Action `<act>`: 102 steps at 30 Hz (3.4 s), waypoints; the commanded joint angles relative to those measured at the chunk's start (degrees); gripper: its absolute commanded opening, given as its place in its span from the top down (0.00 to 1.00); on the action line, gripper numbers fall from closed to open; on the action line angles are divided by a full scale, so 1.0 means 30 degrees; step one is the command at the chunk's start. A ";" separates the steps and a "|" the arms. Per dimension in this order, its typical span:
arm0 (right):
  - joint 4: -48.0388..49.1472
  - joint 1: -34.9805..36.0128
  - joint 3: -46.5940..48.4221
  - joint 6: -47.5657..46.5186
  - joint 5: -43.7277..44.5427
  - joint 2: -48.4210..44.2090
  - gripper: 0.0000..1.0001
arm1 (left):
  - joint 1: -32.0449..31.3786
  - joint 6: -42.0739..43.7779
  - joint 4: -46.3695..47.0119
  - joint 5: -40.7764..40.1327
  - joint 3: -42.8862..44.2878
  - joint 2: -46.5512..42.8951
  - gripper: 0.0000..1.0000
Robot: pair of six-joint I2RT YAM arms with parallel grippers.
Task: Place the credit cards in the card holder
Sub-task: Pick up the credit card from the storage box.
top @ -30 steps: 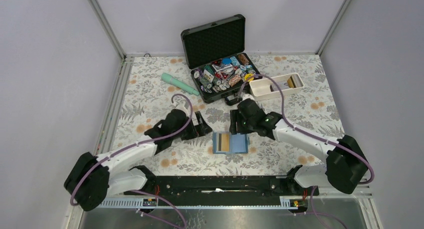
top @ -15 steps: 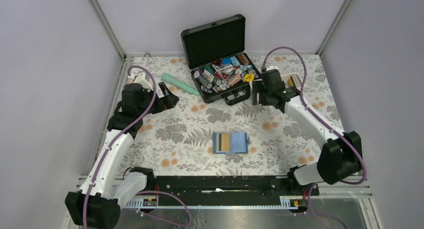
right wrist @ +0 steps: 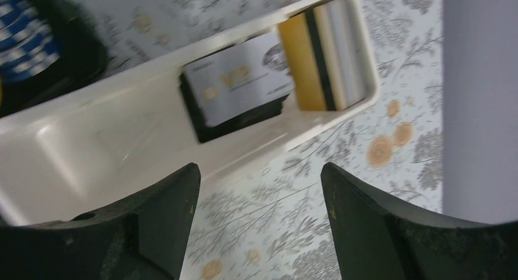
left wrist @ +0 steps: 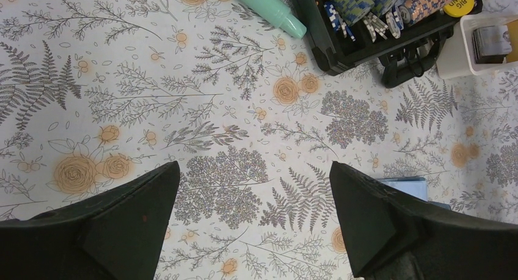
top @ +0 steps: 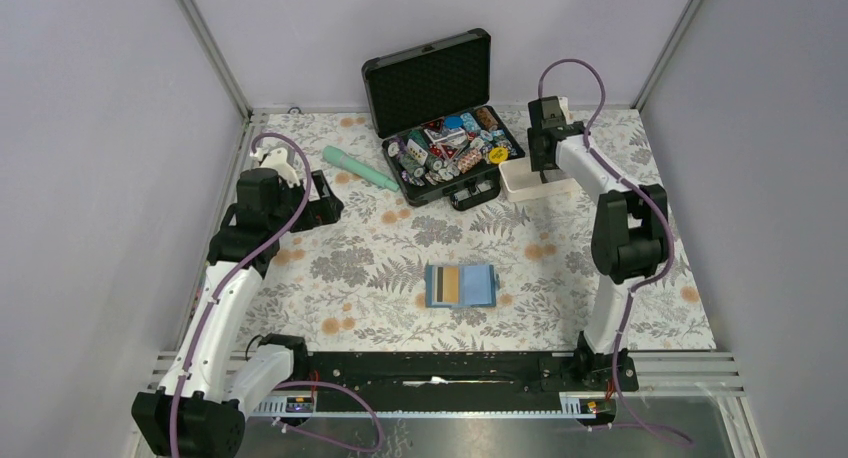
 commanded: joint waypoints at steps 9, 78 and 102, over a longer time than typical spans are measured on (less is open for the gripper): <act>-0.0177 -0.2218 0.4521 -0.2024 0.3001 0.4008 0.19 | 0.0073 0.0497 0.0386 -0.0068 0.0186 -0.0535 0.01; -0.4960 -0.4775 1.0683 -0.2938 -0.1138 0.6873 0.67 | -0.0256 0.0475 0.0473 0.0236 -0.0021 -0.1060 0.01; -0.5247 -0.4473 1.0669 -0.3476 -0.0867 0.7520 0.53 | -0.0355 0.0475 0.0545 0.0352 -0.0109 -0.1199 0.01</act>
